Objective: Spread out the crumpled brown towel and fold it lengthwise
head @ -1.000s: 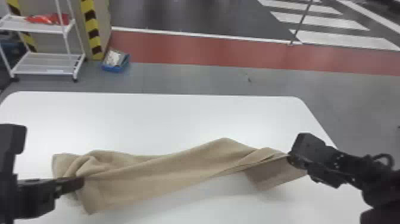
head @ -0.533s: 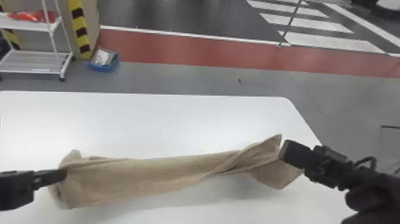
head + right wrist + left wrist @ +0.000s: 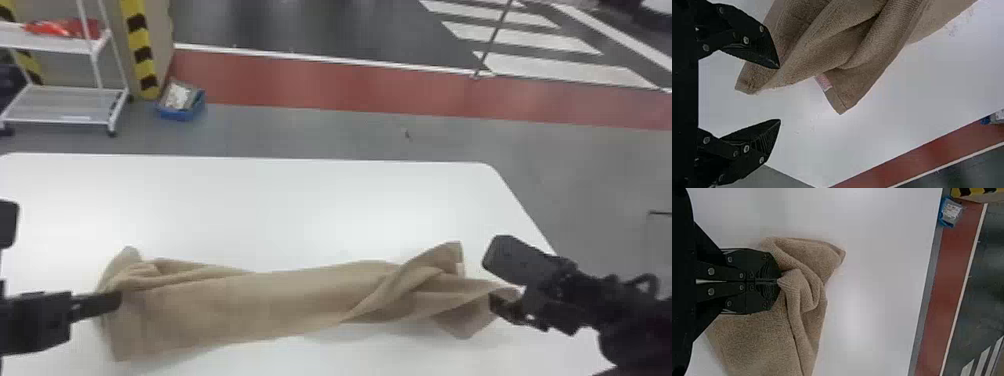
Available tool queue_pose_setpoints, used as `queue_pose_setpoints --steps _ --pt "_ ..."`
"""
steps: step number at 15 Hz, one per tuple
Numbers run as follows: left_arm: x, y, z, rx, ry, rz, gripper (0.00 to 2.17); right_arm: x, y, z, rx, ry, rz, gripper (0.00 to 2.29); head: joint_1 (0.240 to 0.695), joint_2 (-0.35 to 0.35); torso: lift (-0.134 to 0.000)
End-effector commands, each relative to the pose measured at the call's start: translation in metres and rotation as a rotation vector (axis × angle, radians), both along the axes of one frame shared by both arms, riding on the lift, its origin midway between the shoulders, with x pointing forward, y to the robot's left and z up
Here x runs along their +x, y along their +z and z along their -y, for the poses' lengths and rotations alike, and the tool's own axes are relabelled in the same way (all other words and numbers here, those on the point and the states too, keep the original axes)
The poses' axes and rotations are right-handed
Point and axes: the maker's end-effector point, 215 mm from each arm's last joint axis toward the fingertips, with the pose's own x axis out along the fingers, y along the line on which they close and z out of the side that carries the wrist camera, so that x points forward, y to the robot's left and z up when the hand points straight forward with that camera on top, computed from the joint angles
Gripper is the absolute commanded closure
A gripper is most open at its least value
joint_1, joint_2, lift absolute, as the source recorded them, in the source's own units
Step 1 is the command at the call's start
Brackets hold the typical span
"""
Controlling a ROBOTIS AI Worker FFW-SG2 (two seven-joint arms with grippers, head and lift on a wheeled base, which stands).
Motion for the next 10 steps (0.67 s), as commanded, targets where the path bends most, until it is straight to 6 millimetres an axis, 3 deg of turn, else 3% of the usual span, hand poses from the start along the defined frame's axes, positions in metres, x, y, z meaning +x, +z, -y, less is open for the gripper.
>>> queue_pose_setpoints --steps 1,2,3,7,10 --pt "-0.003 -0.005 0.002 -0.002 -0.004 -0.015 0.85 0.002 -0.007 -0.007 0.154 -0.024 -0.027 0.02 0.695 -0.222 -0.124" --pt "-0.003 -0.005 0.003 -0.002 -0.006 -0.014 0.35 0.009 -0.005 -0.010 0.217 -0.033 -0.024 0.02 0.695 -0.222 -0.124" --pt "-0.004 -0.006 0.004 -0.001 -0.006 -0.016 0.10 0.022 0.000 -0.011 0.276 -0.057 -0.003 0.02 0.695 -0.220 -0.124" --pt "-0.007 -0.007 -0.002 0.007 0.006 -0.003 0.08 0.061 0.011 -0.018 0.416 -0.094 0.010 0.05 0.695 -0.201 -0.124" --pt "-0.013 -0.010 -0.005 0.008 0.011 -0.009 0.09 0.089 0.000 -0.025 0.522 -0.137 -0.030 0.07 0.695 -0.181 -0.124"
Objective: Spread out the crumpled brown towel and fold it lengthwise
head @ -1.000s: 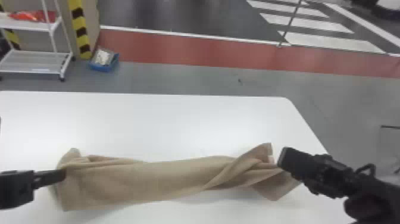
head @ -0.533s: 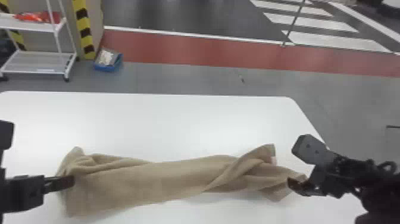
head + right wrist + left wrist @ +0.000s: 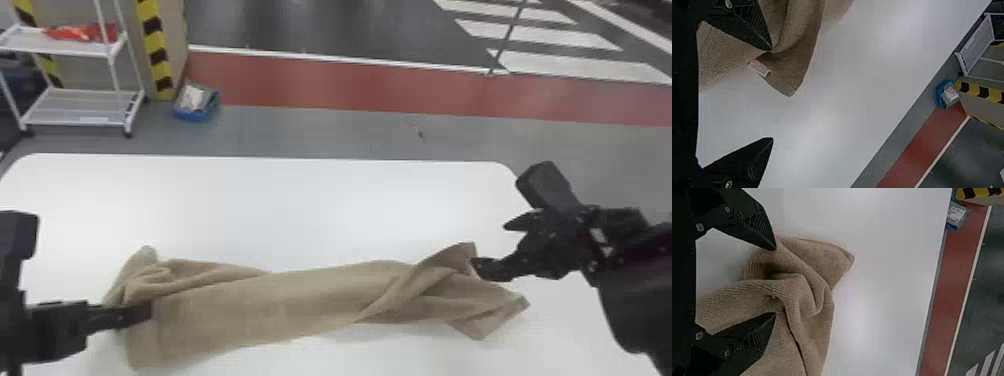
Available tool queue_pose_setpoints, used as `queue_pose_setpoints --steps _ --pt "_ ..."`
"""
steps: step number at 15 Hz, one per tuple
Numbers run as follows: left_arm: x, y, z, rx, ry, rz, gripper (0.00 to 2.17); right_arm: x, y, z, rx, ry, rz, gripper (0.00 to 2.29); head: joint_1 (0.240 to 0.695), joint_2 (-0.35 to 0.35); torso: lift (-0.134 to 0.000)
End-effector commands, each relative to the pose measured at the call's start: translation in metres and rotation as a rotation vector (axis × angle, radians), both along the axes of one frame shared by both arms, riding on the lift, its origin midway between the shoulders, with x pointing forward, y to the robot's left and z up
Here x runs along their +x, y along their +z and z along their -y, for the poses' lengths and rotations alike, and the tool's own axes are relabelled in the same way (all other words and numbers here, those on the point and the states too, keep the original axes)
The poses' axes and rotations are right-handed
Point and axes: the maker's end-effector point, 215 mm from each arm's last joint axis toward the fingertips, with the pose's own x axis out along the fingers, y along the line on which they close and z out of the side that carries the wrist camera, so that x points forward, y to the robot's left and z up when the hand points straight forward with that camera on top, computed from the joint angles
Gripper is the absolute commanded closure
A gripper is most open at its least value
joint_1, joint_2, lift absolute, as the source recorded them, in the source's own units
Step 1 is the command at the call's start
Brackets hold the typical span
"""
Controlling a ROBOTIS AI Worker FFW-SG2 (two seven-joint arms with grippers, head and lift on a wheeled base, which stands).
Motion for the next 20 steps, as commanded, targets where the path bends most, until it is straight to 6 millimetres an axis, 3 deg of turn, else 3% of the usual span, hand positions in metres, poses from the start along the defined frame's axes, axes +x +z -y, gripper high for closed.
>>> queue_pose_setpoints --steps 1,5,8,10,14,20 --pt "-0.002 -0.001 0.000 0.000 -0.001 -0.001 0.09 0.022 -0.012 -0.010 0.079 -0.018 -0.035 0.08 0.695 -0.178 -0.124" --pt "-0.003 0.000 0.003 0.000 -0.007 0.003 0.09 0.037 -0.014 -0.021 0.158 -0.018 -0.084 0.08 0.695 -0.155 -0.124" --pt "-0.002 0.001 0.002 0.000 -0.005 0.006 0.09 0.031 -0.025 -0.031 0.246 -0.010 -0.173 0.13 0.695 -0.142 -0.124" --pt "-0.003 0.001 0.002 0.000 -0.004 0.006 0.09 0.027 -0.033 -0.032 0.290 -0.006 -0.222 0.14 0.695 -0.131 -0.124" --pt "-0.006 -0.001 -0.002 0.002 0.005 0.003 0.09 0.030 -0.024 -0.025 0.368 0.006 -0.244 0.14 0.695 -0.129 -0.124" --pt "-0.007 -0.001 -0.004 0.003 0.009 0.001 0.09 0.032 -0.027 -0.014 0.402 0.044 -0.285 0.19 0.695 -0.137 -0.124"
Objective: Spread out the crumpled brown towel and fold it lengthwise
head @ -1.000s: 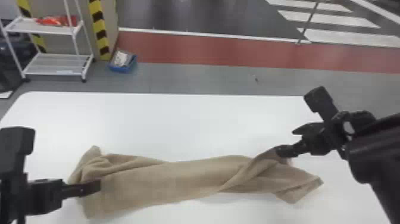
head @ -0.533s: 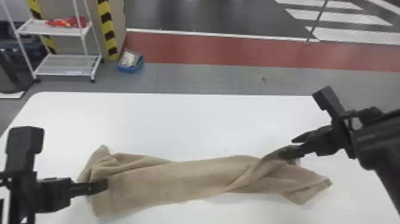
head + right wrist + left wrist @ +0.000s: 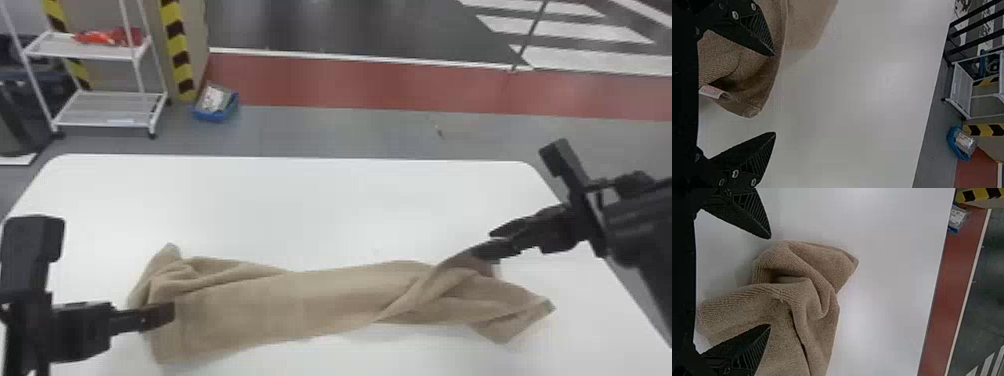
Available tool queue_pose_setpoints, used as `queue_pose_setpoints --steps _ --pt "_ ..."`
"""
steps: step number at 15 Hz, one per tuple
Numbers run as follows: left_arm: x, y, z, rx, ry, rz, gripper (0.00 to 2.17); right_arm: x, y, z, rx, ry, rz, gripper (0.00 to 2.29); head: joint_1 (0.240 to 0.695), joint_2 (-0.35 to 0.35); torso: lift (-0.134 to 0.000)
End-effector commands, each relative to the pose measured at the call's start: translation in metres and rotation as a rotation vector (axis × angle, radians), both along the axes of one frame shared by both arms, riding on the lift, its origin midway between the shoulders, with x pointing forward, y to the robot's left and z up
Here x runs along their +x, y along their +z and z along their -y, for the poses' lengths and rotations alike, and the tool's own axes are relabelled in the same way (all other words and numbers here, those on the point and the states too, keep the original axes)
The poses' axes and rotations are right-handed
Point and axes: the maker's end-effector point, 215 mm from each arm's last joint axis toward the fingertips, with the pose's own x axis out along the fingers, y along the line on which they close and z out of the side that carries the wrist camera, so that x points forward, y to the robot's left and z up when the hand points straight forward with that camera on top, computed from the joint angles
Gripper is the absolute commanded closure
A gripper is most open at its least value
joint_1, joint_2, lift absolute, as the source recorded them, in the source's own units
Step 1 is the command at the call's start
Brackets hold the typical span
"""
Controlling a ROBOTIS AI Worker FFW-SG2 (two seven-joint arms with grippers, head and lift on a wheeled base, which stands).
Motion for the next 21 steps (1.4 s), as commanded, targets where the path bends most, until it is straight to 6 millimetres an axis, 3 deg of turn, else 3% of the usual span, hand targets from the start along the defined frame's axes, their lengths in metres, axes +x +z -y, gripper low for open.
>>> queue_pose_setpoints --steps 1,5,6,9,11,15,17,19,21 --pt "0.000 0.000 -0.001 0.001 0.003 0.000 0.09 0.001 -0.002 0.007 -0.010 0.012 0.001 0.19 0.695 -0.139 -0.124" --pt "-0.001 -0.001 -0.002 0.002 0.005 -0.001 0.09 -0.003 -0.003 0.022 -0.018 0.021 -0.018 0.24 0.695 -0.148 -0.124" --pt "0.001 0.001 -0.002 0.001 0.004 0.005 0.09 -0.003 -0.005 0.024 -0.028 0.034 -0.013 0.34 0.695 -0.153 -0.124" --pt "0.004 0.002 -0.001 0.000 0.002 0.018 0.09 -0.002 -0.011 0.026 -0.050 0.058 -0.010 0.90 0.695 -0.166 -0.124" --pt "0.004 0.003 -0.001 0.001 0.002 0.020 0.09 0.001 -0.009 0.023 -0.055 0.083 0.013 1.58 0.695 -0.170 -0.124" --pt "0.004 0.003 -0.003 -0.001 0.005 0.019 0.09 0.004 -0.008 0.016 -0.079 0.163 0.071 1.66 0.695 -0.165 -0.124" --pt "0.007 0.003 -0.005 0.000 0.009 0.021 0.09 0.006 -0.007 0.019 -0.135 0.213 0.104 2.16 0.695 -0.160 -0.124" --pt "0.015 0.005 -0.007 0.000 0.011 0.032 0.15 0.022 0.006 0.030 -0.223 0.188 0.234 2.16 0.695 -0.157 -0.124" --pt "0.019 0.004 -0.005 -0.005 0.013 0.029 0.17 0.039 0.044 0.013 -0.396 0.285 0.521 2.16 0.695 -0.164 -0.124"
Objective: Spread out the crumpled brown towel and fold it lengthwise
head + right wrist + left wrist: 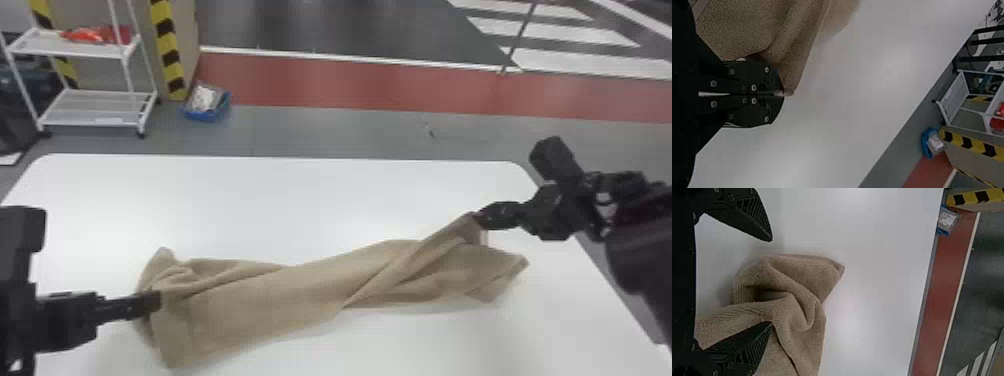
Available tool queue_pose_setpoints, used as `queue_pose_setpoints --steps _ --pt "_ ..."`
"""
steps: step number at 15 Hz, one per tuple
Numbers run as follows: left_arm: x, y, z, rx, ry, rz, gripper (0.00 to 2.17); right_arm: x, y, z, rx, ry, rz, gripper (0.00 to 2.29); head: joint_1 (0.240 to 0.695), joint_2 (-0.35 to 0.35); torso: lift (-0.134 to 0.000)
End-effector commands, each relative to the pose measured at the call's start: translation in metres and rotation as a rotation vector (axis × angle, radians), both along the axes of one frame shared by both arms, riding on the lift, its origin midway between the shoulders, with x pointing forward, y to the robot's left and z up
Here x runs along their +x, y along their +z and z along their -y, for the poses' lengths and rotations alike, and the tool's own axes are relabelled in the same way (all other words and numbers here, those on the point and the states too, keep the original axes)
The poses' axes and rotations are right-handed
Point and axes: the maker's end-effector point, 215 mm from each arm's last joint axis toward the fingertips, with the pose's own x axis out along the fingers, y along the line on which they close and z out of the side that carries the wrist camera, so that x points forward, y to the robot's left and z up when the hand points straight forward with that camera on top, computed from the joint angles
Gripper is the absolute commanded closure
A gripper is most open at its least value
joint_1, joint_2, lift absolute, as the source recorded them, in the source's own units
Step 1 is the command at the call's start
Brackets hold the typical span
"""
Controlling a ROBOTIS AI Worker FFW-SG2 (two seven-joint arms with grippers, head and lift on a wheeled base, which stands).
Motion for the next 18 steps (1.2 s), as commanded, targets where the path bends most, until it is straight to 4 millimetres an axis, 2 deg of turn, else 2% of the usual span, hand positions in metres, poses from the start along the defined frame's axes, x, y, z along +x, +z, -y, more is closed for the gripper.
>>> queue_pose_setpoints --steps 1,3,4,6,7,8,10,11,13,15,18 --pt "0.002 -0.003 0.002 -0.005 -0.001 -0.006 0.18 -0.009 0.033 -0.036 -0.183 0.184 0.223 2.16 0.695 -0.164 -0.124" --pt "0.000 -0.005 0.003 -0.006 -0.004 -0.007 0.19 -0.038 0.040 -0.057 -0.314 0.292 0.264 2.16 0.695 -0.148 -0.124" --pt "-0.001 -0.007 0.002 -0.004 -0.006 -0.006 0.19 -0.054 0.035 -0.055 -0.380 0.324 0.238 2.16 0.695 -0.134 -0.124" --pt "-0.007 -0.009 0.005 -0.015 -0.014 -0.006 0.19 -0.074 0.023 -0.037 -0.475 0.344 0.184 2.15 0.695 -0.111 -0.124" --pt "-0.012 -0.001 0.012 -0.030 -0.033 0.009 0.19 -0.080 0.022 -0.023 -0.500 0.336 0.168 2.15 0.695 -0.115 -0.124" --pt "-0.022 0.008 0.021 -0.059 -0.056 0.027 0.19 -0.084 0.024 -0.017 -0.502 0.323 0.168 2.15 0.695 -0.123 -0.124" --pt "-0.036 0.026 0.032 -0.069 -0.091 0.071 0.19 -0.101 0.020 -0.018 -0.505 0.329 0.153 2.16 0.695 -0.175 -0.124" --pt "-0.041 0.031 0.034 -0.067 -0.104 0.093 0.19 -0.110 0.009 -0.016 -0.503 0.330 0.123 2.15 0.695 -0.188 -0.124" --pt "-0.051 0.035 0.035 -0.057 -0.129 0.146 0.21 -0.118 -0.006 -0.008 -0.490 0.303 0.079 2.15 0.695 -0.210 -0.124" --pt "-0.058 0.039 0.047 -0.066 -0.175 0.224 0.21 -0.123 -0.021 0.003 -0.477 0.274 0.041 2.15 0.695 -0.228 -0.124" --pt "-0.065 0.034 0.065 -0.042 -0.213 0.242 0.21 -0.117 -0.038 0.013 -0.453 0.245 0.002 2.15 0.695 -0.278 -0.124"
